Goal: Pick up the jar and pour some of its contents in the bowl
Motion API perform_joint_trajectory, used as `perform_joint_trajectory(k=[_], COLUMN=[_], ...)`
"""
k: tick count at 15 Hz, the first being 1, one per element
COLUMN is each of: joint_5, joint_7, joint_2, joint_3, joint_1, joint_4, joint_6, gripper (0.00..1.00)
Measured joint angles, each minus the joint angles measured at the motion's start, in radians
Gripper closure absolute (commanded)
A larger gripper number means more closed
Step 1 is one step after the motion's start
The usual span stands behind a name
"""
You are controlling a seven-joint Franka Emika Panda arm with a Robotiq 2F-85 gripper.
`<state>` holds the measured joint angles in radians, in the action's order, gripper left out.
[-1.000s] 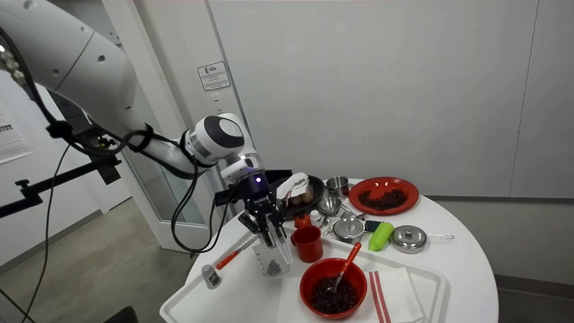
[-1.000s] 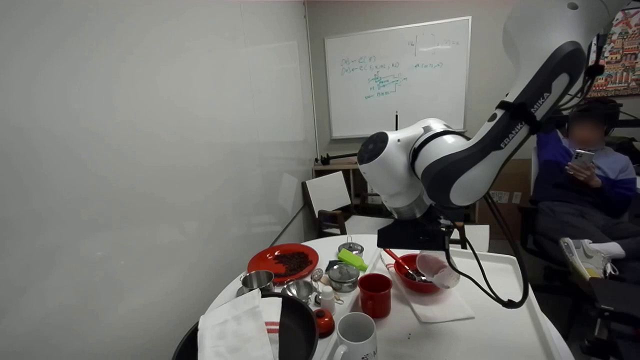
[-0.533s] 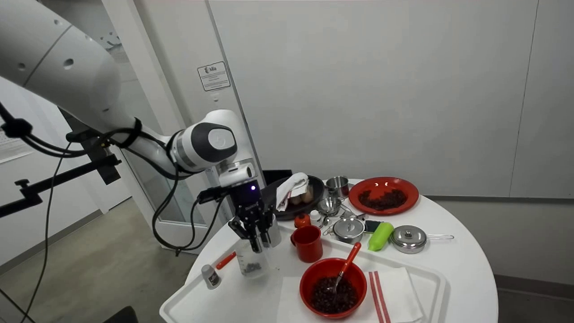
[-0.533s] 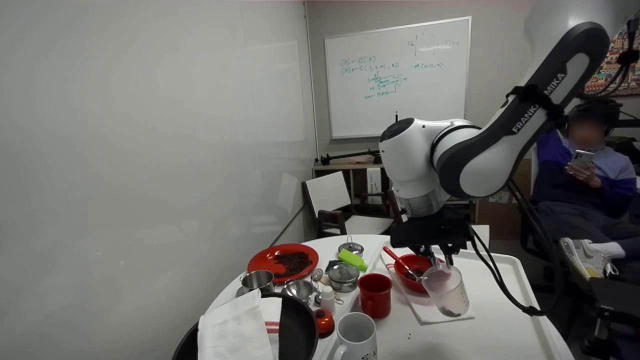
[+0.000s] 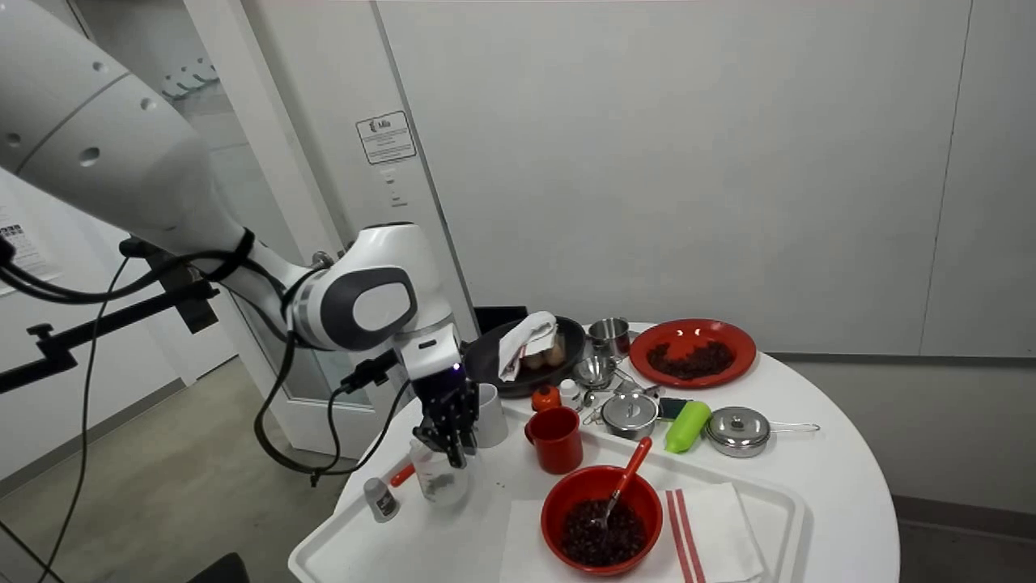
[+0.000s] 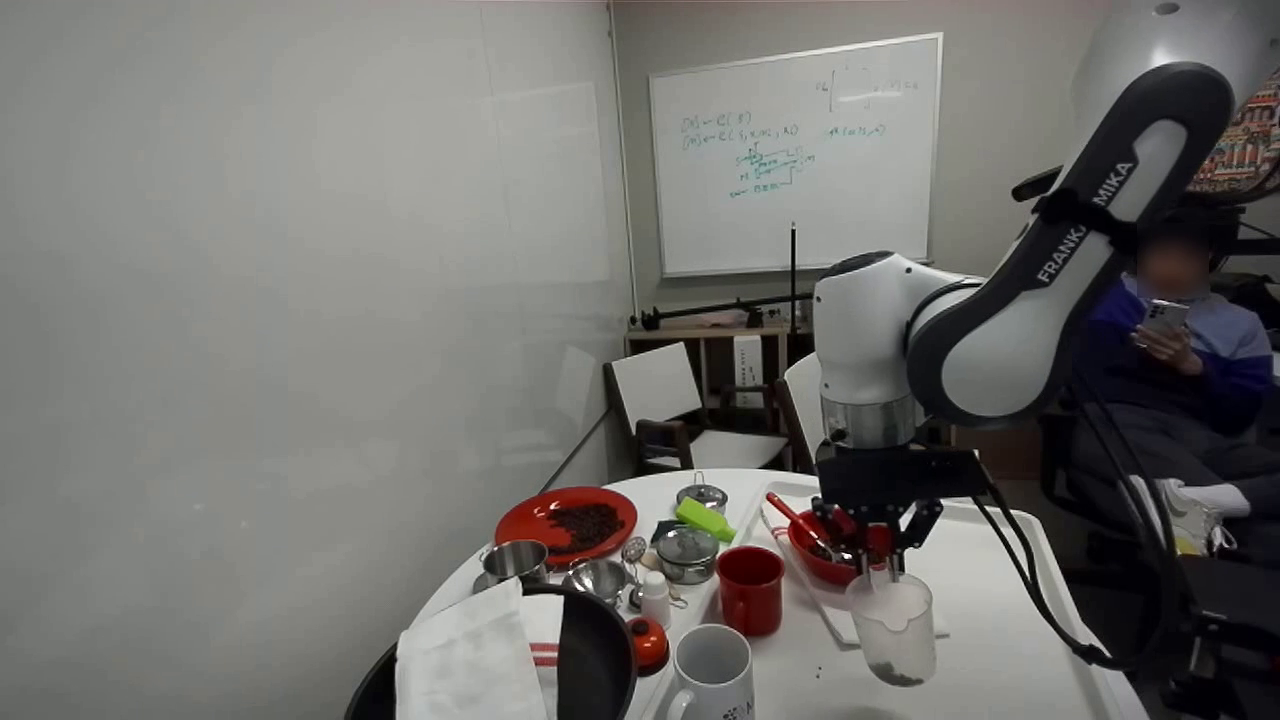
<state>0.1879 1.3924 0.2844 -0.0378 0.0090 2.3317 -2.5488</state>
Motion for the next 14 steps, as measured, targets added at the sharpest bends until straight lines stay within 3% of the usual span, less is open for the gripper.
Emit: perform_joint_trajectory(k=[7,14], joint_5=[-0.144,-0.206], joint_7=[-0.148,-0.178], joint_2=[0.009,0.091], joint_3=[0.025,0.062], joint_1=[0.005,0.04], joint_4=[0.107,0.136], joint_6=[-0.266,-0.396], gripper=[0.88,0.88])
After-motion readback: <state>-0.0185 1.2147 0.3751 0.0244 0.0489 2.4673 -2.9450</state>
